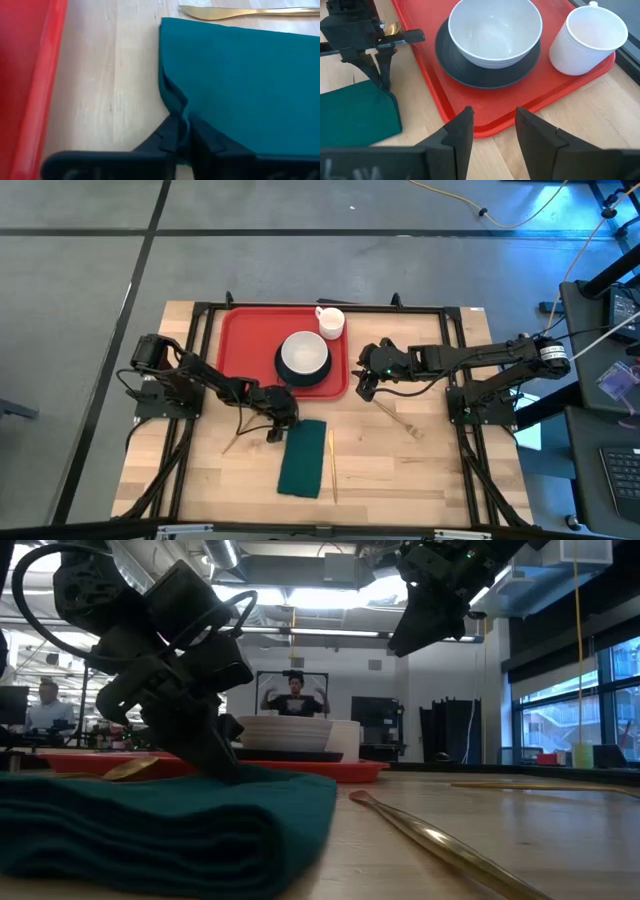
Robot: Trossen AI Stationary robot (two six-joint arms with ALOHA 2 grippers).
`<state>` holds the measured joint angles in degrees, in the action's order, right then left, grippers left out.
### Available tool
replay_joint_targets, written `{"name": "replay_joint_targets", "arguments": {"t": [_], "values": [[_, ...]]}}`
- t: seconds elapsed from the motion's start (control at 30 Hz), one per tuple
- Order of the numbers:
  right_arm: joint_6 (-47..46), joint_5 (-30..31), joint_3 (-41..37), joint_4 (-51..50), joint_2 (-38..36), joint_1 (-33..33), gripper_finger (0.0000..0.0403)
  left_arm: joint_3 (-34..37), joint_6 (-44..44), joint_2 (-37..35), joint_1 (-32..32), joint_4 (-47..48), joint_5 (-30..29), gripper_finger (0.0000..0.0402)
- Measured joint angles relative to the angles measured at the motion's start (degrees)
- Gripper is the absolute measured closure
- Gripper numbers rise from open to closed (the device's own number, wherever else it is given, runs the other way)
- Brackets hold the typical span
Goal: Set up tray
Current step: Put the green napkin on the left of the red tray
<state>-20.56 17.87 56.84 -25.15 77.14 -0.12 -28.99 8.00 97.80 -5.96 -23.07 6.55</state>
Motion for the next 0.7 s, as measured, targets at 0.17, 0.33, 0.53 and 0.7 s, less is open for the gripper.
{"name": "replay_joint_targets", "arguments": {"t": [0.17, 0.33, 0.53, 0.7], "values": [[0.02, 0.00, 0.00, -0.02, 0.00, 0.00, 0.0256, 0.16, -0.27, -1.91, -0.02, 1.04, 1.02, 0.0396], [0.02, 0.00, 0.00, -0.07, 0.00, 0.00, 0.0256, 0.42, -0.32, -9.25, -0.11, 3.51, 2.64, 0.0398], [0.04, -0.01, 0.00, -0.04, 0.00, -0.02, 0.0256, 0.33, -2.00, -20.60, -0.51, 6.65, 0.96, 0.0398], [0.02, 0.00, 0.00, -0.04, 0.00, -0.02, 0.0256, 0.30, -4.05, -28.73, -1.94, 7.51, 0.85, 0.0399]]}}
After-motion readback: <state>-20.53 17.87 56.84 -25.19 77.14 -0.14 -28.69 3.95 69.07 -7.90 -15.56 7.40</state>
